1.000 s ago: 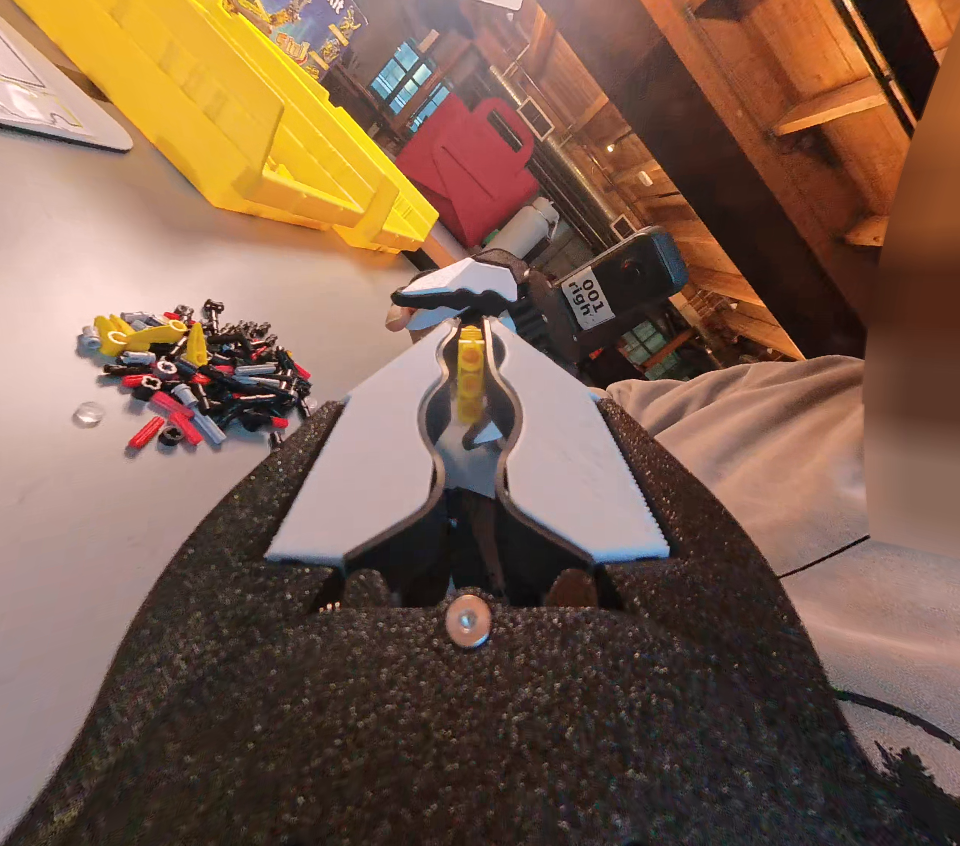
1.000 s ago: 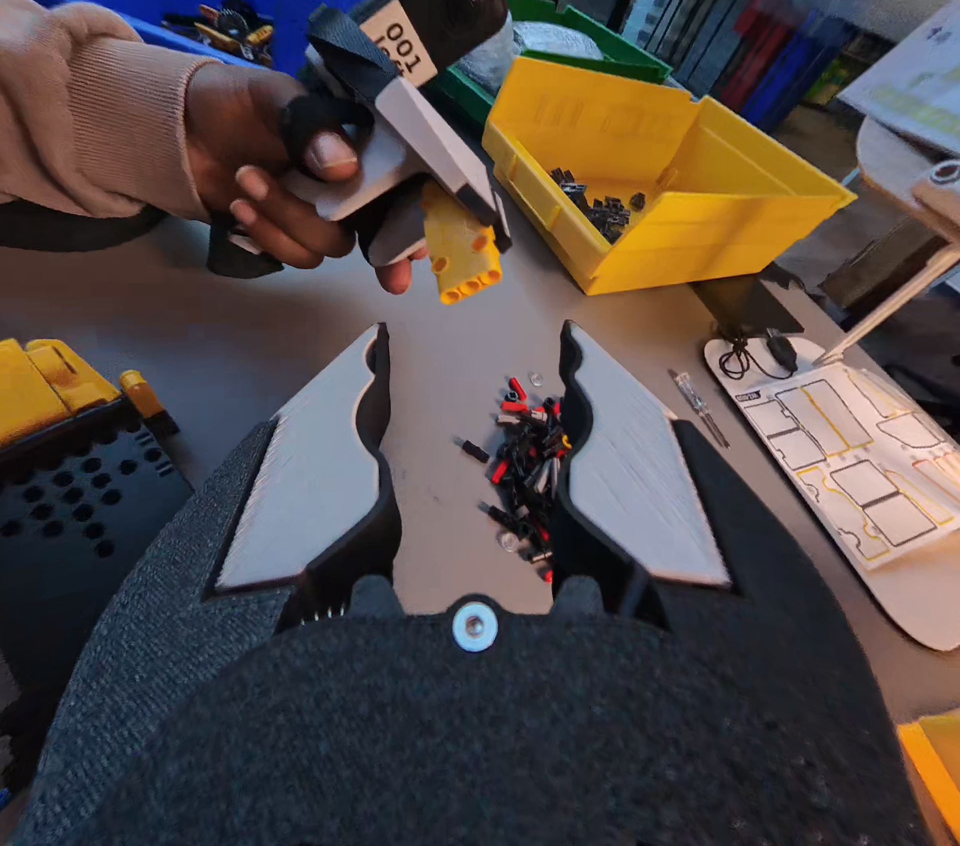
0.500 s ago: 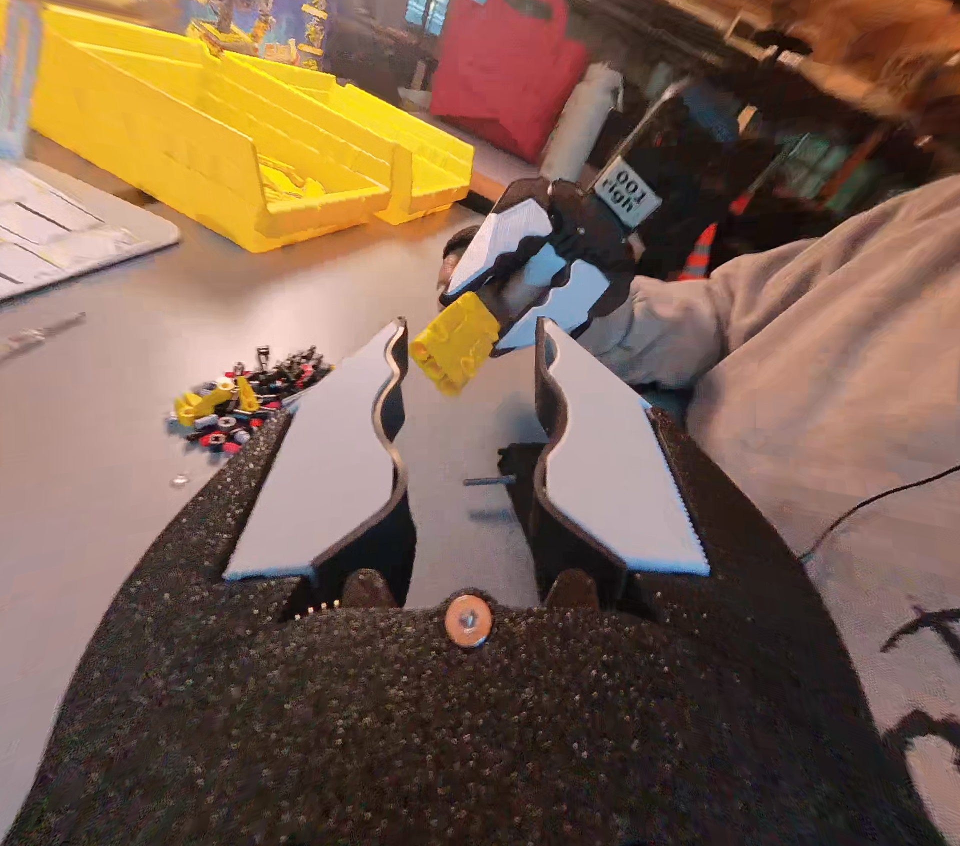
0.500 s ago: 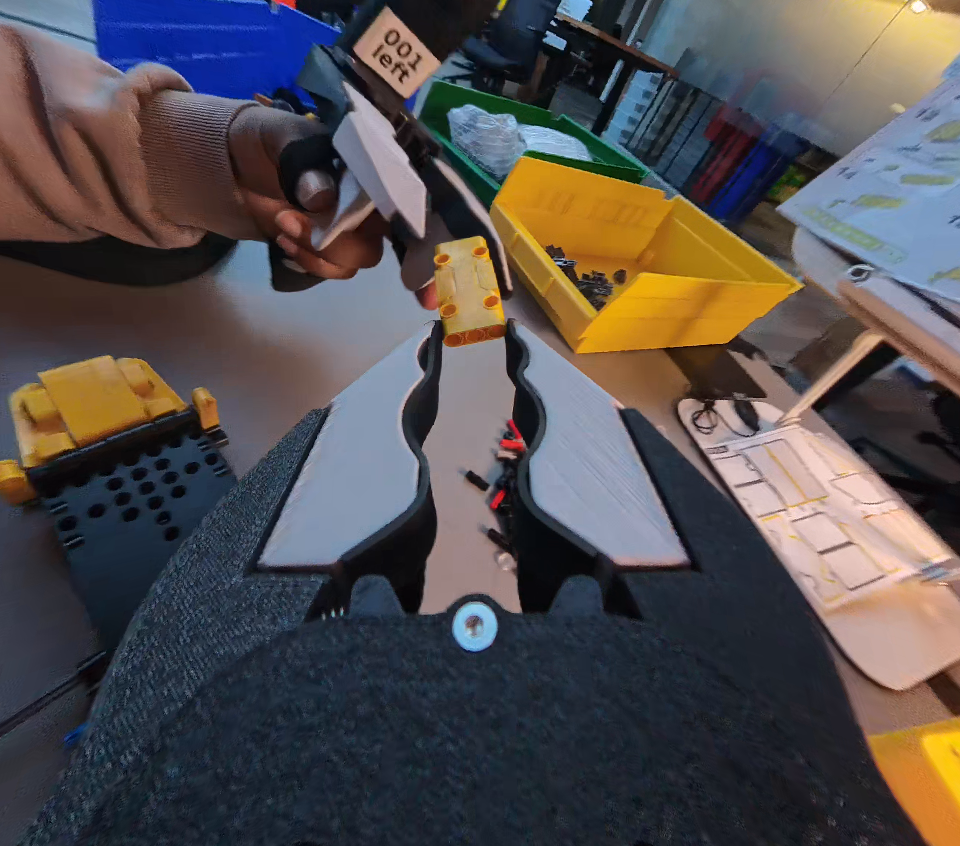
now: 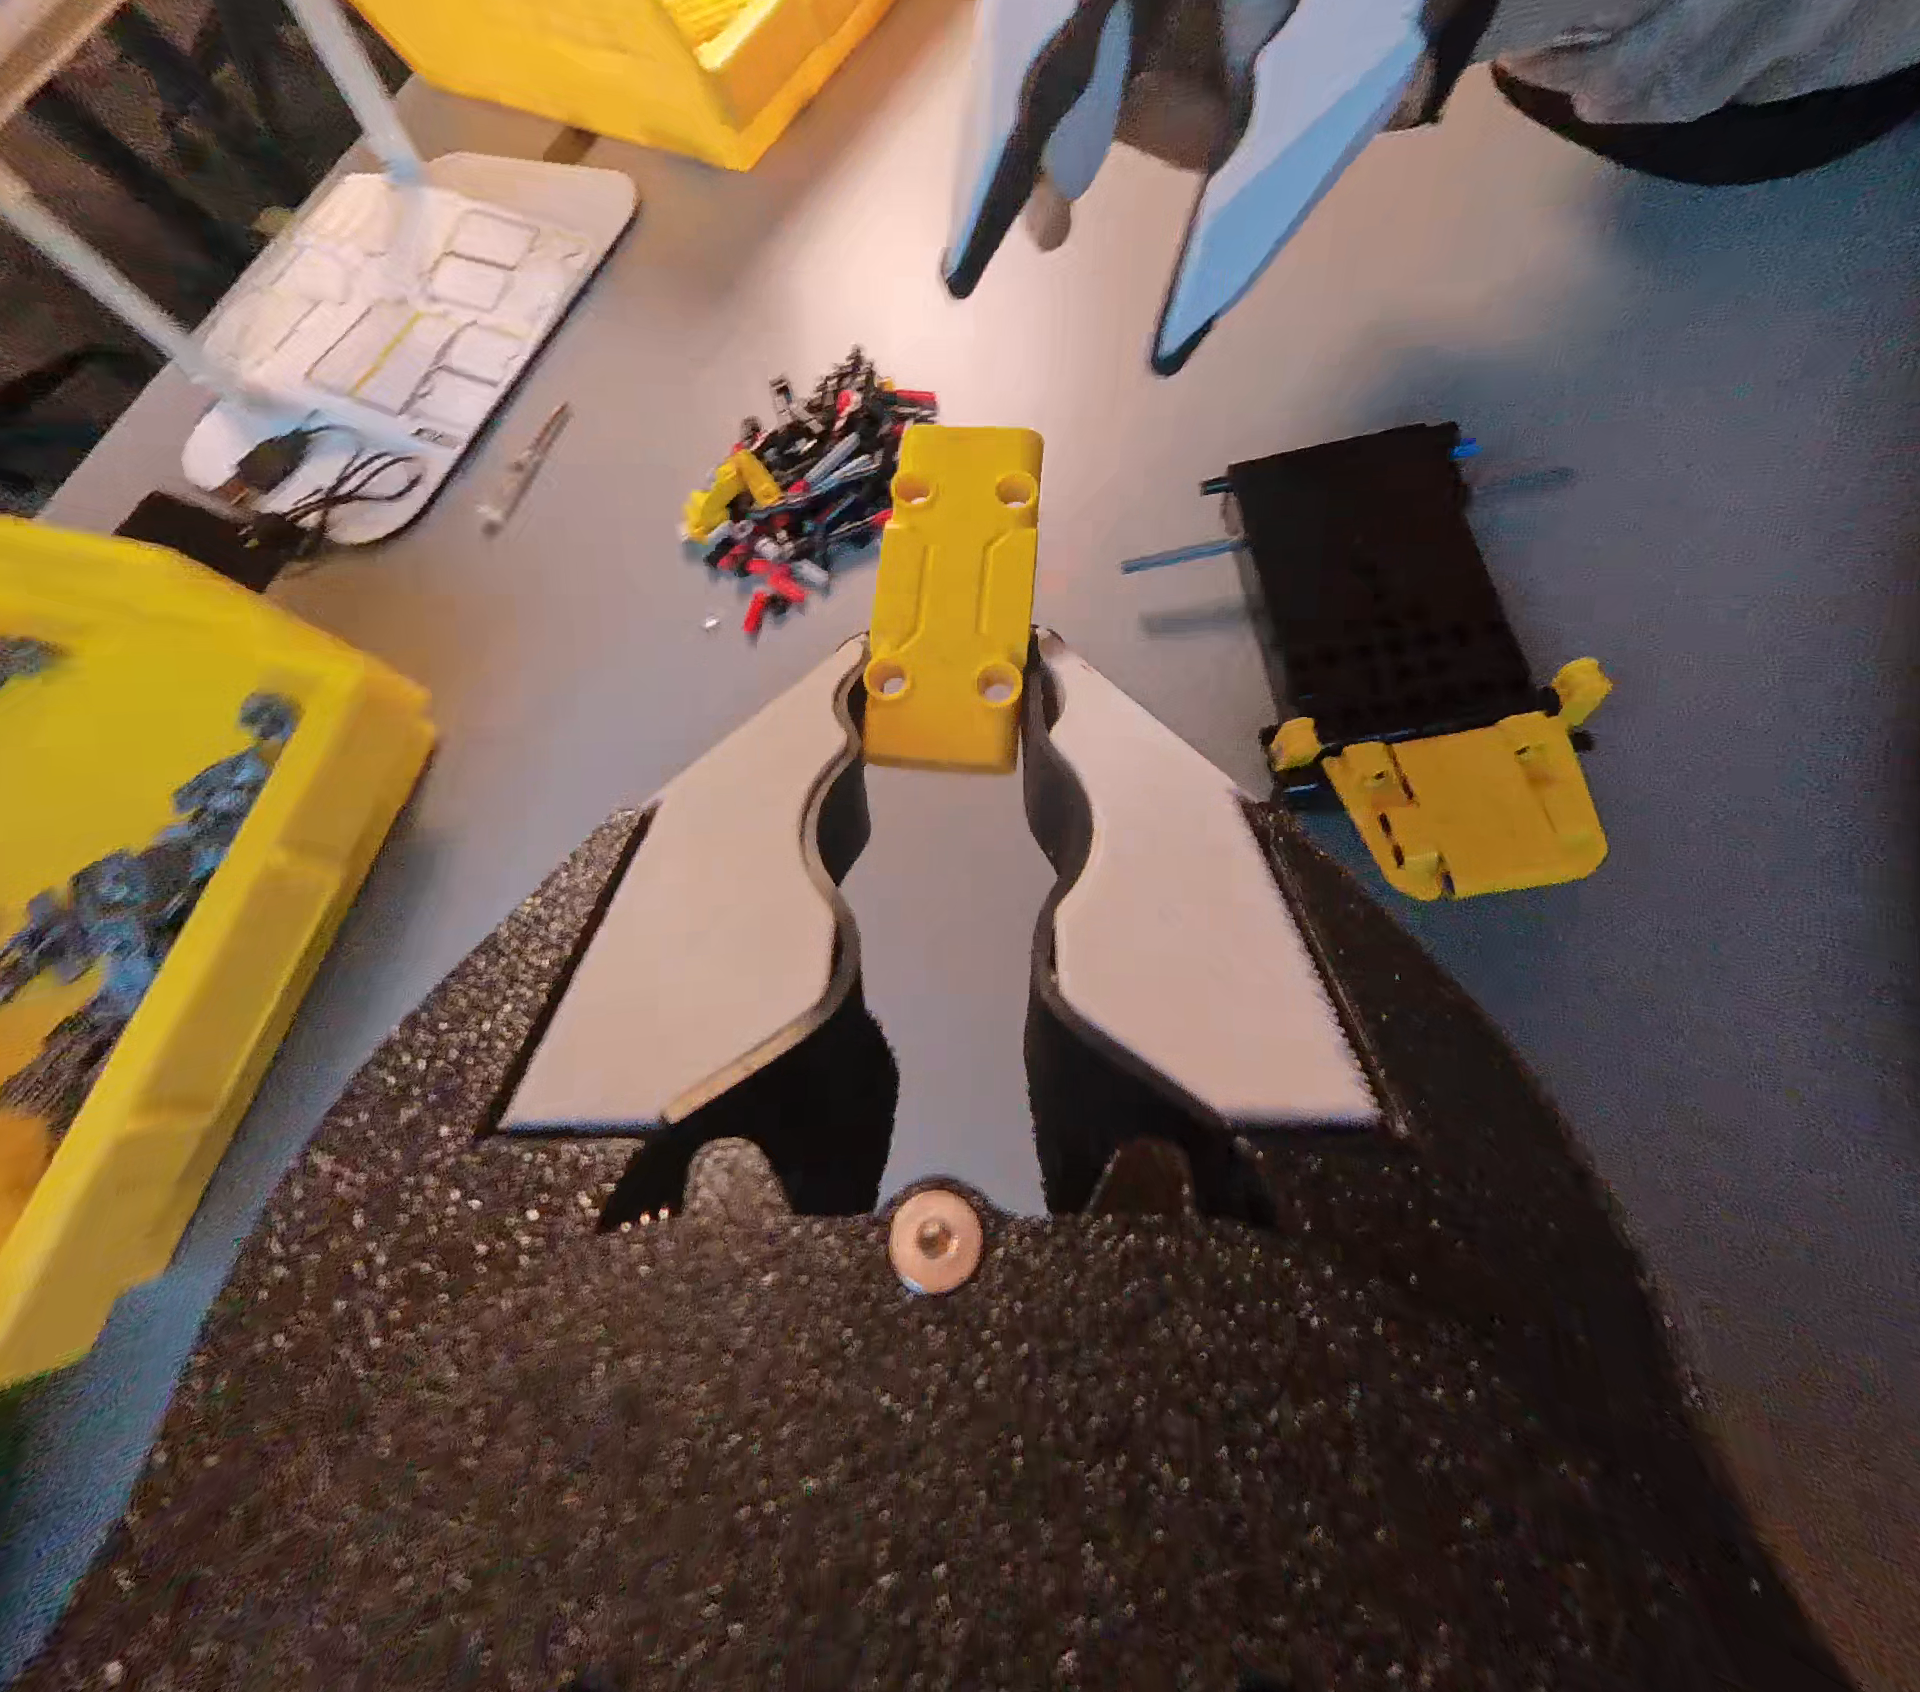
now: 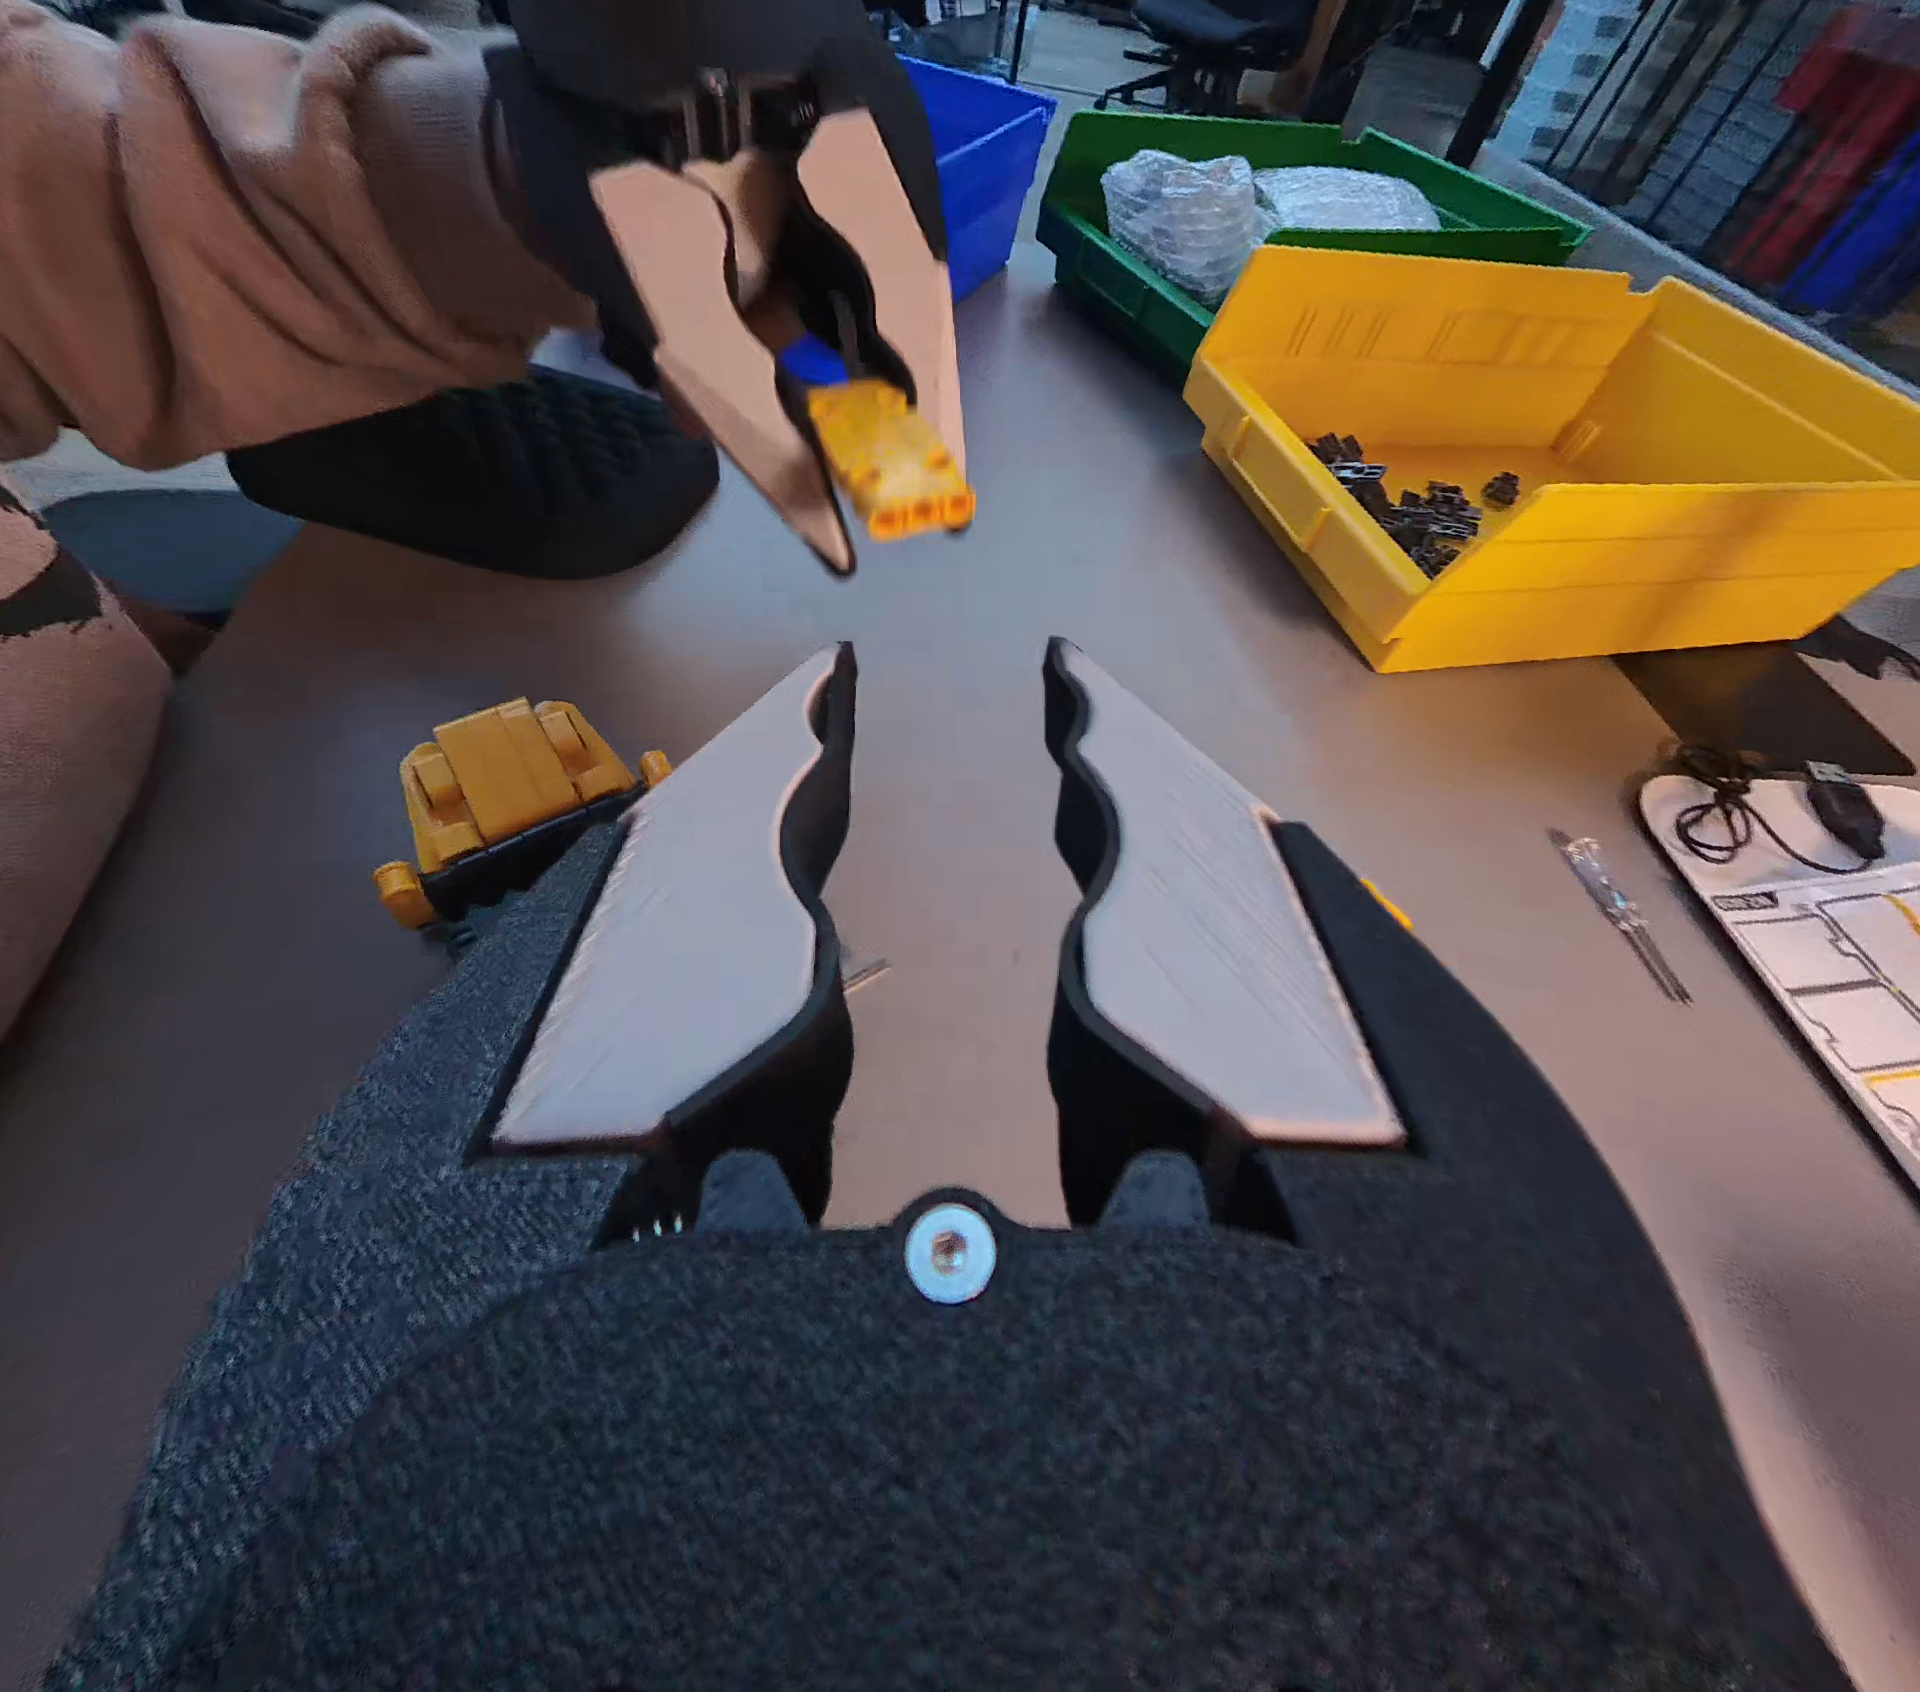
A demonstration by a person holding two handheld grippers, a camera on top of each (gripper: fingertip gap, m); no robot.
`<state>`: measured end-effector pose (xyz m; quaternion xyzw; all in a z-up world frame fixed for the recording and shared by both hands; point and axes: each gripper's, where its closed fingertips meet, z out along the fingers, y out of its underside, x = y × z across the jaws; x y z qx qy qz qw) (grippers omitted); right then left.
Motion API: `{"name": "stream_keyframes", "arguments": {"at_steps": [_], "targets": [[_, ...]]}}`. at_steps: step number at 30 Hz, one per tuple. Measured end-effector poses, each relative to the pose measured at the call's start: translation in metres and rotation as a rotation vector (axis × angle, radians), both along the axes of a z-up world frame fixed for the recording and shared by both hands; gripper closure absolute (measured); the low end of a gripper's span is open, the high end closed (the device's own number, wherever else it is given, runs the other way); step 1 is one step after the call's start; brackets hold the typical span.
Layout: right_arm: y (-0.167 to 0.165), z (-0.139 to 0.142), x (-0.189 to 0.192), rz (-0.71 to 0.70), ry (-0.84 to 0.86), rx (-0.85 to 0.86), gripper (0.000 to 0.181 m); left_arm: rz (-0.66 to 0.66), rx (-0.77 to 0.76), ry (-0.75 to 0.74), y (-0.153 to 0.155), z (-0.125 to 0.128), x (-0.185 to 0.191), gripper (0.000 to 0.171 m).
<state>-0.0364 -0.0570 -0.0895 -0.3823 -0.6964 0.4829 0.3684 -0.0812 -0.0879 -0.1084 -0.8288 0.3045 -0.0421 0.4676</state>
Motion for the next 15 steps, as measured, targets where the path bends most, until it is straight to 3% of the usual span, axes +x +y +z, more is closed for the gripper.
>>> {"name": "stream_keyframes", "arguments": {"at_steps": [4,7,9,11,15], "targets": [[0.018,-0.020,0.025,0.022,-0.142,0.021,0.120,0.434,-0.003,0.021,-0.056,0.039,-0.122,0.146],[0.017,-0.046,0.049,0.085,-0.248,0.033,0.117,0.775,-0.132,0.106,-0.129,0.033,-0.216,0.146],[0.005,-0.057,0.058,0.141,-0.279,0.029,0.114,0.914,-0.293,0.126,-0.176,0.010,-0.247,0.146],[-0.008,-0.063,0.060,0.181,-0.275,0.051,0.113,1.000,-0.371,0.147,-0.203,-0.009,-0.264,0.146],[-0.030,-0.080,0.060,0.238,-0.324,0.165,0.105,1.087,-0.392,0.155,-0.218,-0.023,-0.278,0.144]]}}
